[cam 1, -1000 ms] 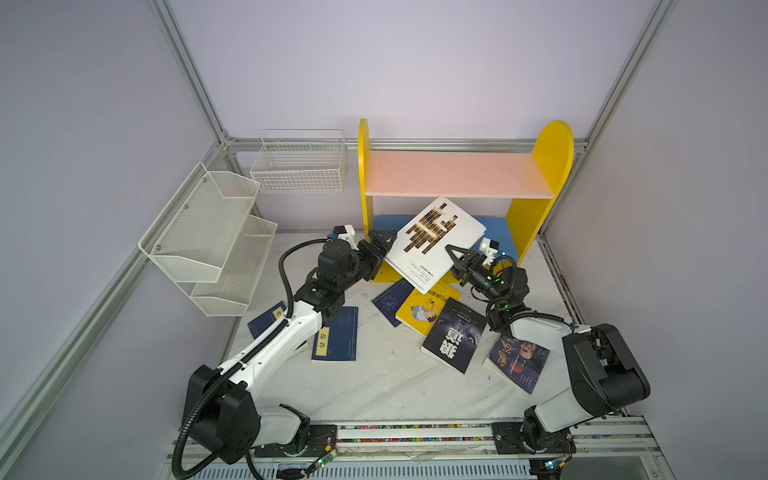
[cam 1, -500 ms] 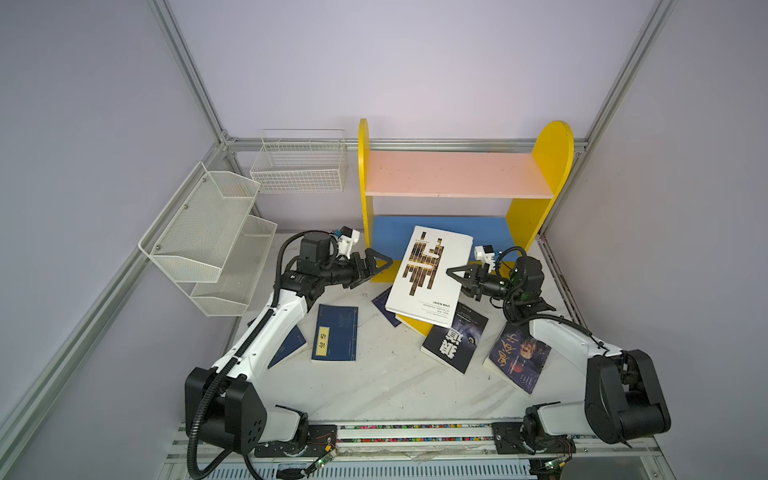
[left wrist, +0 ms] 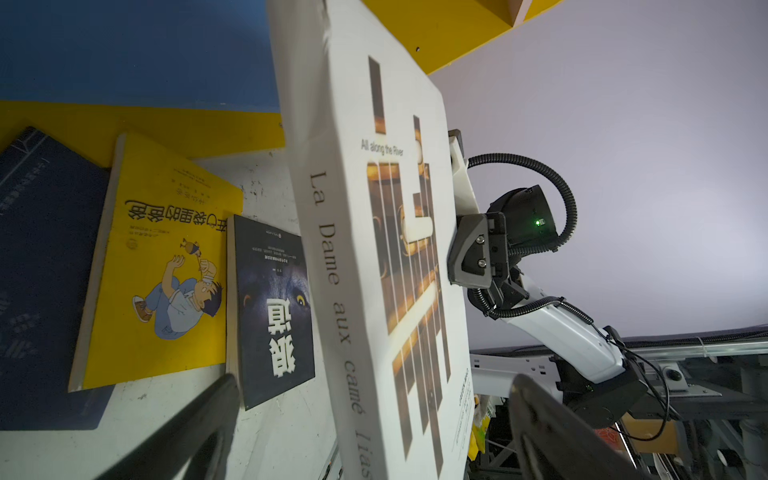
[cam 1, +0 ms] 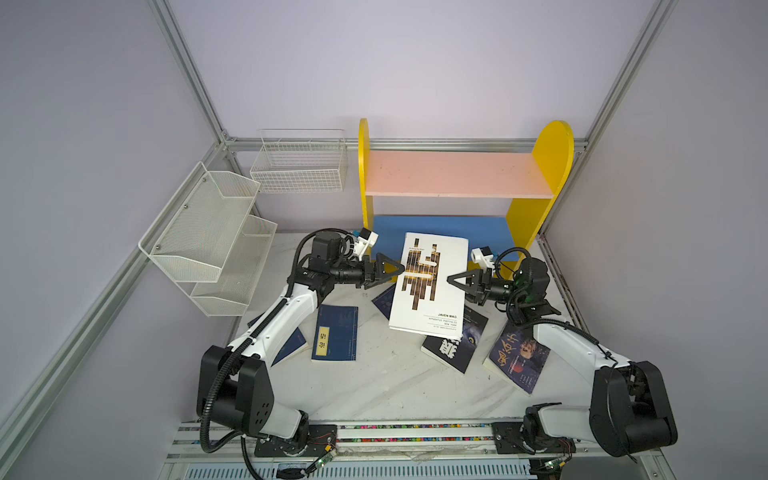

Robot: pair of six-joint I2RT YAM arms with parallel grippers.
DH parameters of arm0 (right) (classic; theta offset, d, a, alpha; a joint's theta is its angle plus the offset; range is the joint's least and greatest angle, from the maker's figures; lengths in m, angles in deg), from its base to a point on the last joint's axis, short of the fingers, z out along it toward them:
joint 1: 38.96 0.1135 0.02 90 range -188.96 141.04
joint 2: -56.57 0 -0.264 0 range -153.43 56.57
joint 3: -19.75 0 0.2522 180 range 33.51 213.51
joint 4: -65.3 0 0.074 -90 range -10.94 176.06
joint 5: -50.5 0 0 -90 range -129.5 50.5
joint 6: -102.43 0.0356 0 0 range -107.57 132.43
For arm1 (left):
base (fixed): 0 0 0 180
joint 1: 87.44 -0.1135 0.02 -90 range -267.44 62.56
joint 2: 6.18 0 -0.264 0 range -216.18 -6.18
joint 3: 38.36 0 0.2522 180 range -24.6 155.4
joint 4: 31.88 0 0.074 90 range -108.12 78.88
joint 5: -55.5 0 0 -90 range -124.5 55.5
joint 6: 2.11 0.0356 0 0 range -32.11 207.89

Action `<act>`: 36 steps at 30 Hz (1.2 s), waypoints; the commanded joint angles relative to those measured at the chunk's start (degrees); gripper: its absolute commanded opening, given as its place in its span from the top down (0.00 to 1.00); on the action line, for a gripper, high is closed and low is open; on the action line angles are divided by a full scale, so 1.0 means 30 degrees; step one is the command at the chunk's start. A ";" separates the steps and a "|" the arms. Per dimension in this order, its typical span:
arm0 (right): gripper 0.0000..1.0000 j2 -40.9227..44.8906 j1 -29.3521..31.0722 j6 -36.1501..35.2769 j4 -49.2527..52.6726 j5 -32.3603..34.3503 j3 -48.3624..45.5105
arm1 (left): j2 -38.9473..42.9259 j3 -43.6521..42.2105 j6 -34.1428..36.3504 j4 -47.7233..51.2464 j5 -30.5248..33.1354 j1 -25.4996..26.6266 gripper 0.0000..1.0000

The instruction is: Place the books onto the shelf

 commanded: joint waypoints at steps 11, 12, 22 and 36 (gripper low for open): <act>0.73 -0.0478 0.0531 0.1118 -0.3074 -0.0364 -0.0515 | -0.0831 -0.0275 -0.4929 -0.8068 -0.1042 0.1111 0.30; 0.73 -0.0615 0.0542 0.1081 -0.3115 -0.0297 -0.0486 | -0.0794 -0.0406 -0.4962 -0.8092 -0.0899 0.1111 0.32; 0.72 -0.2622 0.0619 0.1851 -0.4865 -0.0260 0.0473 | -0.1227 -0.0489 -0.5430 -0.7983 0.0003 0.1401 0.56; 0.28 -0.3971 0.0644 0.2252 -0.4960 0.3547 -0.0334 | -0.0716 -0.1305 -0.7883 -0.9508 0.4451 0.1828 0.86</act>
